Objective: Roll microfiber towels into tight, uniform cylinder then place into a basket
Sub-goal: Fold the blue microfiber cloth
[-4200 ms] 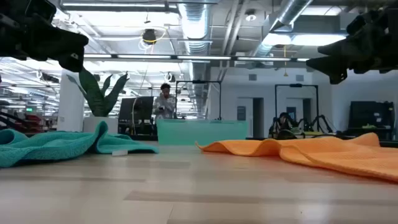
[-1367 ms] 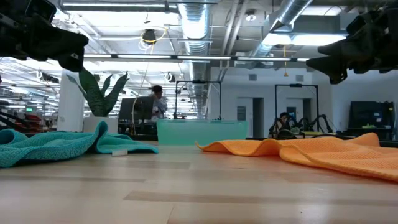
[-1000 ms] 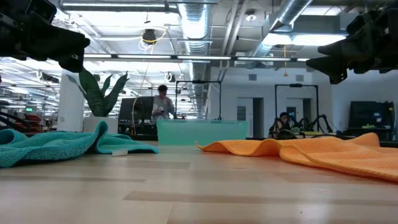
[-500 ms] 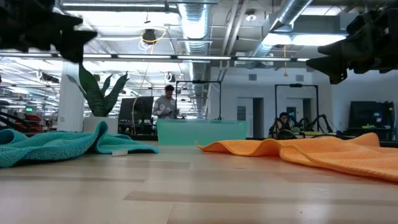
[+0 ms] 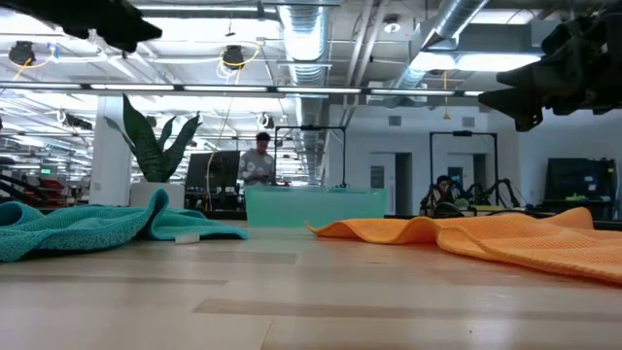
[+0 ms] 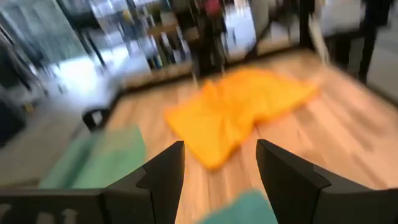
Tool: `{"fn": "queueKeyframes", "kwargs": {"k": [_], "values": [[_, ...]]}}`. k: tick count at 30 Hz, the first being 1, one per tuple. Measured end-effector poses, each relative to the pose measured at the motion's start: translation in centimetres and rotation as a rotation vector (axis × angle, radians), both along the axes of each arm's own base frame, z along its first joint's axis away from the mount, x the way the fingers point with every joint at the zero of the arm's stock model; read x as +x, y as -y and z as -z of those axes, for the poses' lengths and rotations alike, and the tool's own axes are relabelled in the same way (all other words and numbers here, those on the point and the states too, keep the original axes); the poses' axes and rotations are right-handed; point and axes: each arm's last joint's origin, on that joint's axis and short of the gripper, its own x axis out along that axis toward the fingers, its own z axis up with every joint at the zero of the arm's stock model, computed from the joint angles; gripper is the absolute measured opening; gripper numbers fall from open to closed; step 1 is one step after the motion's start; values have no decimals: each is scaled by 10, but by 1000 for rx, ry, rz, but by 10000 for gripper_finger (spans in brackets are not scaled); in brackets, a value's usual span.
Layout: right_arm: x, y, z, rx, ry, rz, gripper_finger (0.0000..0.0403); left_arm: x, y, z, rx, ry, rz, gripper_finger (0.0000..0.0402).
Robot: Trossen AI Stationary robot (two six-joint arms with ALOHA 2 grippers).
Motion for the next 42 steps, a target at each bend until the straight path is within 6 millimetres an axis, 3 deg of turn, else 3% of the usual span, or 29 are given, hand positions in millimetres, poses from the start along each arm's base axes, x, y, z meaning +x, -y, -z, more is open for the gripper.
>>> {"fn": "queueKeyframes", "kwargs": {"k": [8, 18, 23, 32, 42], "values": [[0, 0, 0, 0, 0, 0, 272, 26, 12, 9, -98, -480, -28, 192], [0, 0, 0, 0, 0, 0, 272, 37, 49, 37, -320, -763, -53, 192], [0, 0, 0, 0, 0, 0, 272, 34, 71, 51, -381, -878, -114, 192], [0, 0, 0, 0, 0, 0, 272, 33, 106, 83, -338, -977, -267, 192], [0, 0, 0, 0, 0, 0, 272, 36, 123, 118, -223, -1030, -390, 192]]}}
